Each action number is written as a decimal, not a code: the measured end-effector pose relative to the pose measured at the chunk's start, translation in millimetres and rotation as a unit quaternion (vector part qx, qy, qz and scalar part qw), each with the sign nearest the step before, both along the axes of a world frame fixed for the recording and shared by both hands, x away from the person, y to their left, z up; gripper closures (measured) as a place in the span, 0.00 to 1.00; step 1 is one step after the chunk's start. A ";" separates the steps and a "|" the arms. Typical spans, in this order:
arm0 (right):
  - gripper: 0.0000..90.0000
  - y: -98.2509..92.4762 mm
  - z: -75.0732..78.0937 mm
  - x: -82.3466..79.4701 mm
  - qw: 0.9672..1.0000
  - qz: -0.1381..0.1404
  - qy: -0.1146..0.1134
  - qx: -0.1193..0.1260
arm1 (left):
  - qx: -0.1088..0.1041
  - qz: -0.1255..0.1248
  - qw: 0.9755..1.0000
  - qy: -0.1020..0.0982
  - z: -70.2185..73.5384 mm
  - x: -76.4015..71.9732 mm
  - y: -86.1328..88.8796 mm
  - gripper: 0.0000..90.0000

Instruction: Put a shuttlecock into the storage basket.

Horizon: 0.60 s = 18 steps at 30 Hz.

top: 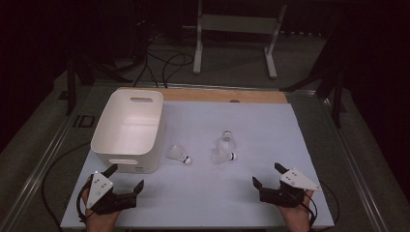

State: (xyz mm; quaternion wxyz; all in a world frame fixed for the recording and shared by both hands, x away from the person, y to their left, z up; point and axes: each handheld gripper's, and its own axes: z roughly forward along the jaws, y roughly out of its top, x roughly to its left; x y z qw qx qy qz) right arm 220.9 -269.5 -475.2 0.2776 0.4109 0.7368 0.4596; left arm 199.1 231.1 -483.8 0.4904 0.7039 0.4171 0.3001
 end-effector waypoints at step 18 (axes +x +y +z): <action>0.09 4.1 3.4 2.0 1.000 0.003 0.002 -0.010 | -0.001 0.000 1.000 0.003 -1.1 0.8 -0.3 0.00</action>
